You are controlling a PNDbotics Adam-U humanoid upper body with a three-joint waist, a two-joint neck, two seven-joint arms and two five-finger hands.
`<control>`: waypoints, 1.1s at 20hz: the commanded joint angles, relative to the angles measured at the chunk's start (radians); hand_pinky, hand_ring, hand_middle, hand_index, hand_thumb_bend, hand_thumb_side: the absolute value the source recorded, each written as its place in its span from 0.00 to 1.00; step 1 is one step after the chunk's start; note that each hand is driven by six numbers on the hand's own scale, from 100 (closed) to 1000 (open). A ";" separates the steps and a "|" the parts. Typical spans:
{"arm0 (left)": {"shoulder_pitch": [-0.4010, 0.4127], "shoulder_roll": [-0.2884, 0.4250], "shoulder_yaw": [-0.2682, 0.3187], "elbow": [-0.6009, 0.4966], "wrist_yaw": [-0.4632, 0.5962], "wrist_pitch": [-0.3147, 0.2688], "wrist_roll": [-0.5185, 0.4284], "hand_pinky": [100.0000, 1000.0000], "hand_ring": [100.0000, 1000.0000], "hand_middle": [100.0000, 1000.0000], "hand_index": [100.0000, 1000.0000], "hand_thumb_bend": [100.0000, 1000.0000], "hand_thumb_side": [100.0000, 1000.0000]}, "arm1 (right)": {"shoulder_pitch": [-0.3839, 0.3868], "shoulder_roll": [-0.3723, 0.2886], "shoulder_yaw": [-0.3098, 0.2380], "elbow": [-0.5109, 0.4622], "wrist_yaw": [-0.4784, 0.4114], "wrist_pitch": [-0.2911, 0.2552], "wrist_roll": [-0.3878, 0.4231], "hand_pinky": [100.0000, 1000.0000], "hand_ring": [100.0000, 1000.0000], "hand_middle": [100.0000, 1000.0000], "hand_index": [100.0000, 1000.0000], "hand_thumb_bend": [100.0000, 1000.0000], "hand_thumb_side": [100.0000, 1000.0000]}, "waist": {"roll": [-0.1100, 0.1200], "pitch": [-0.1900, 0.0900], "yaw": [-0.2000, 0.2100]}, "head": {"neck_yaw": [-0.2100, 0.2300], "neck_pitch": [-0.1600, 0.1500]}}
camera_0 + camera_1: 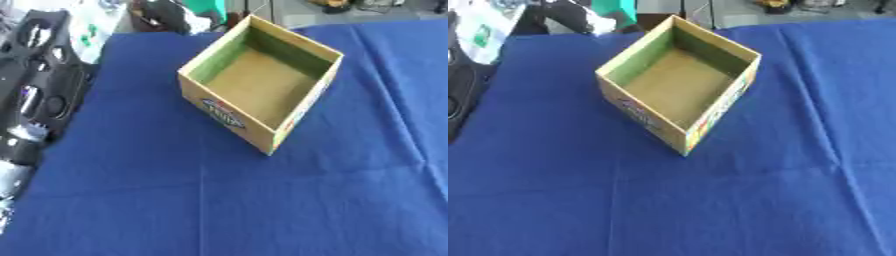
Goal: Pick up objects on the table and place them in the box.
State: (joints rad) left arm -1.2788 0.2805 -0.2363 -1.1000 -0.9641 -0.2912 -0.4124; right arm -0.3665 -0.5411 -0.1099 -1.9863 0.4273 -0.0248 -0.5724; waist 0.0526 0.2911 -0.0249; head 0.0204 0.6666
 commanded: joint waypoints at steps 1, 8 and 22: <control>-0.039 -0.034 -0.005 0.012 0.004 0.005 0.010 0.36 0.38 0.30 0.53 0.00 0.52 | -0.020 -0.020 0.000 -0.014 -0.014 -0.004 0.005 0.67 0.67 0.53 0.63 0.00 0.89 | -0.002 -0.021 -0.007 | 0.013 -0.006; -0.047 -0.102 -0.010 0.104 -0.063 -0.007 0.048 0.38 0.39 0.32 0.55 0.00 0.53 | -0.037 -0.012 0.005 -0.014 -0.020 -0.011 0.011 0.67 0.67 0.53 0.63 0.00 0.89 | 0.005 -0.009 -0.033 | 0.015 -0.012; -0.002 -0.158 0.005 0.265 -0.293 -0.061 0.208 0.42 0.44 0.40 0.63 0.00 0.58 | -0.055 -0.005 0.008 -0.014 -0.026 -0.024 0.010 0.67 0.67 0.53 0.63 0.00 0.89 | 0.004 0.013 -0.058 | -0.007 -0.017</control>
State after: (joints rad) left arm -1.2621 0.1181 -0.2442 -0.8308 -1.2444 -0.3492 -0.2207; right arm -0.4092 -0.5322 -0.0979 -1.9863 0.4060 -0.0445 -0.5635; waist 0.0644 0.3217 -0.0818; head 0.0148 0.6610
